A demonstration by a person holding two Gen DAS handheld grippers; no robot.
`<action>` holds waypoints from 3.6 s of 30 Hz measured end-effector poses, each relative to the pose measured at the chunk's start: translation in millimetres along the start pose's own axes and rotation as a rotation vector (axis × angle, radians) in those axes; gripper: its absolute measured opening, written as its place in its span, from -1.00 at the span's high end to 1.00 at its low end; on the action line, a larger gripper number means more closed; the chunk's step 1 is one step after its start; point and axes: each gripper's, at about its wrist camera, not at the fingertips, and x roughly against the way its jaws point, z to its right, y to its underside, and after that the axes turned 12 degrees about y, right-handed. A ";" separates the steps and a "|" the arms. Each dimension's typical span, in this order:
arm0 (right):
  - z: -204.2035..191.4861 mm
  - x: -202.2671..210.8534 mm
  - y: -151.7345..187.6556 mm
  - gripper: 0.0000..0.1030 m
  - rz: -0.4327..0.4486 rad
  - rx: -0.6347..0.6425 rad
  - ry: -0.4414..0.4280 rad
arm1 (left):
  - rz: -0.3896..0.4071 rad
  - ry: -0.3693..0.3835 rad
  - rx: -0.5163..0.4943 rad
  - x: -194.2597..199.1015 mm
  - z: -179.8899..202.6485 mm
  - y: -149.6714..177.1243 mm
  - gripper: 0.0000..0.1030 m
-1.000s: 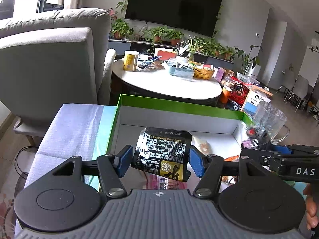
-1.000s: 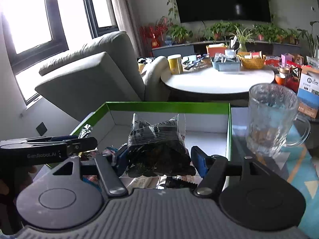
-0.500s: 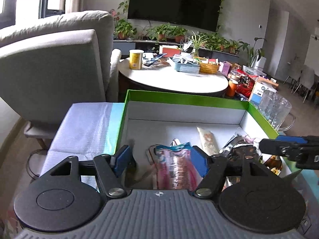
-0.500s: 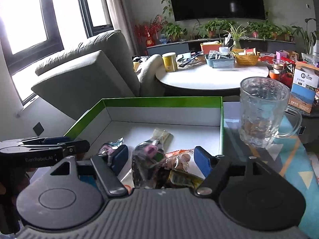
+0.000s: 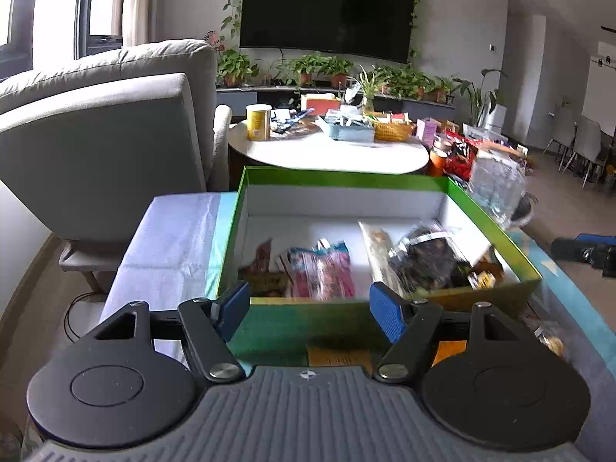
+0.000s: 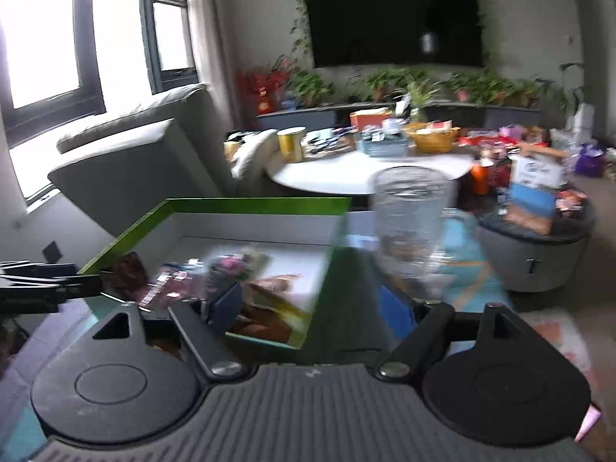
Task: Organize snacks
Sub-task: 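Lower the left tool onto the beige printed bag and close, then hold the beige bag with the left tool while the right tool grasps the red cookie pack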
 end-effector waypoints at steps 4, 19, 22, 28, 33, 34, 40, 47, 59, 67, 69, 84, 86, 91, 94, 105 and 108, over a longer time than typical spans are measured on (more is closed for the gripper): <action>26.9 4.9 11.5 0.07 -0.028 -0.051 0.046 | -0.041 -0.024 -0.025 1.8 9.7 13.4 -0.29; 8.1 -4.7 59.6 0.07 -0.222 -0.131 -0.081 | -0.168 -0.048 -0.002 -9.7 26.4 43.1 -0.28; 1.1 -8.1 62.4 0.06 -0.244 -0.126 -0.061 | -0.181 -0.052 -0.010 -12.8 29.0 45.9 -0.28; -0.1 -4.9 65.8 0.07 -0.219 -0.118 -0.036 | -0.195 -0.042 -0.032 -17.6 33.0 51.8 -0.28; 3.3 -1.2 66.8 0.08 -0.222 -0.111 -0.027 | -0.201 -0.035 -0.019 -19.4 32.5 54.7 -0.26; 3.0 -0.8 67.5 0.08 -0.218 -0.102 -0.025 | -0.201 -0.032 -0.012 -19.2 31.6 55.1 -0.25; -2.0 2.8 69.2 0.09 -0.211 -0.084 -0.040 | -0.187 -0.002 0.017 -11.8 28.3 54.9 0.21; 1.1 11.5 68.5 0.15 -0.193 -0.104 -0.048 | -0.118 0.001 -0.010 9.5 33.2 48.1 0.22; 7.4 19.7 67.9 0.30 -0.188 -0.121 -0.032 | -0.072 0.006 -0.019 19.6 38.3 41.1 0.22; 3.0 22.9 71.4 -0.03 -0.171 -0.168 0.009 | -0.076 -0.013 -0.004 18.9 34.0 41.8 0.22; -3.4 22.8 73.5 -0.03 -0.162 -0.142 0.016 | -0.079 -0.014 0.002 18.0 33.1 42.5 0.22; -21.0 15.3 86.9 -0.02 -0.110 0.025 0.093 | -0.075 -0.012 0.017 19.0 29.7 44.4 0.21; -24.2 18.3 88.3 -0.02 -0.090 0.080 0.118 | -0.072 -0.010 0.015 20.3 31.1 43.8 0.21; -22.2 30.3 92.2 -0.02 -0.065 0.135 0.122 | -0.061 -0.009 0.008 23.2 33.3 40.8 0.21; -17.5 36.3 89.6 0.02 -0.046 0.125 0.120 | -0.055 -0.008 0.002 23.3 34.7 38.3 0.21; -8.2 32.0 83.3 0.10 -0.052 0.063 0.120 | -0.018 -0.012 -0.012 29.0 37.6 26.7 0.21; -8.9 30.9 85.9 -0.04 -0.058 0.062 0.159 | -0.020 -0.017 -0.006 28.3 35.8 26.3 0.21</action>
